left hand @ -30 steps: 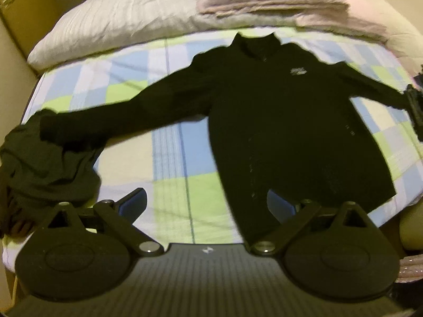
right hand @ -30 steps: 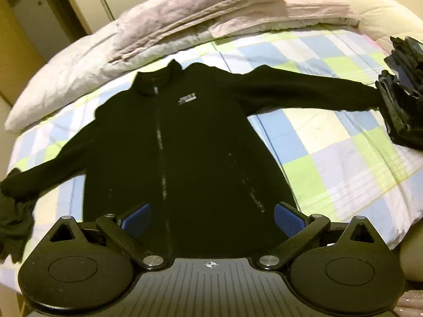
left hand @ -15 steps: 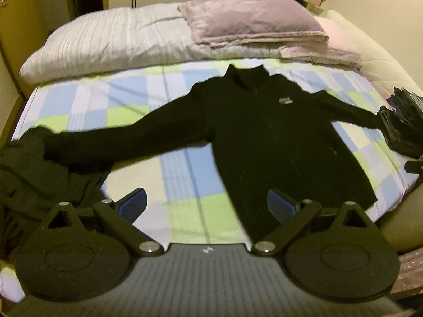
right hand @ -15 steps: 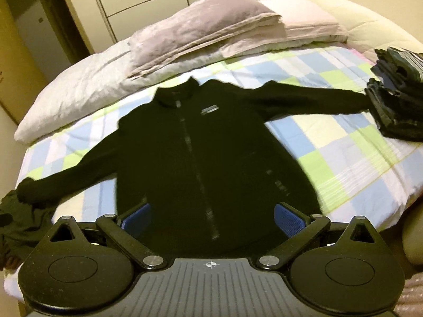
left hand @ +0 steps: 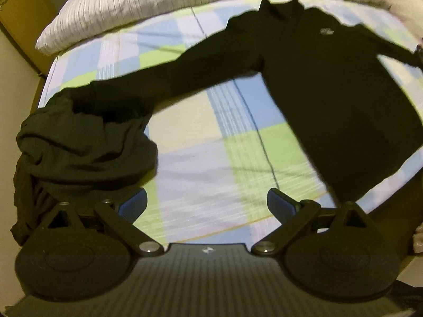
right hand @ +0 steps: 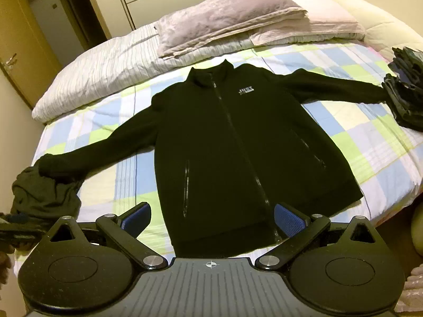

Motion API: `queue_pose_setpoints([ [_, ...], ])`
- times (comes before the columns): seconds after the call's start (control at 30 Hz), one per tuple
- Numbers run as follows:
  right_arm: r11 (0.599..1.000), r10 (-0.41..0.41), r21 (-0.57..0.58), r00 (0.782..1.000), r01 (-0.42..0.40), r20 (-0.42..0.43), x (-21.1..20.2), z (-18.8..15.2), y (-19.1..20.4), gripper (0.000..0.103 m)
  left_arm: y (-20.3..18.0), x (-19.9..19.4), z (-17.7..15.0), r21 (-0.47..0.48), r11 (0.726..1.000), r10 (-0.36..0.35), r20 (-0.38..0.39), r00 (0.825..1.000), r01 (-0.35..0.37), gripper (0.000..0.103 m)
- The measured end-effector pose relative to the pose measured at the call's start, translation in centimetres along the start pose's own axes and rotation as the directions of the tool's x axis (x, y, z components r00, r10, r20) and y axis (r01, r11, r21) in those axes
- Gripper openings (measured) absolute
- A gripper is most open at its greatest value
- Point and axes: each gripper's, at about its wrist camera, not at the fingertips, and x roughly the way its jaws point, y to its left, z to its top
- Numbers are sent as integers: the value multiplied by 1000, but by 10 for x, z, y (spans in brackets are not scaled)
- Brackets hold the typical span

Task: Fold clothes

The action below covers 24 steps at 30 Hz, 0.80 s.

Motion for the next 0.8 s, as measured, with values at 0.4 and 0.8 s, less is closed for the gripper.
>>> queue_pose_setpoints([
  [0.4, 1000, 8, 15, 999, -8, 33, -6, 12, -36, 102, -15, -29, 21, -45, 999, -23, 69, 997, 26, 95],
  [0.8, 998, -45, 36, 998, 43, 52, -2, 0, -65, 102, -23, -72, 40, 38, 998, -53, 176, 983, 47, 95],
])
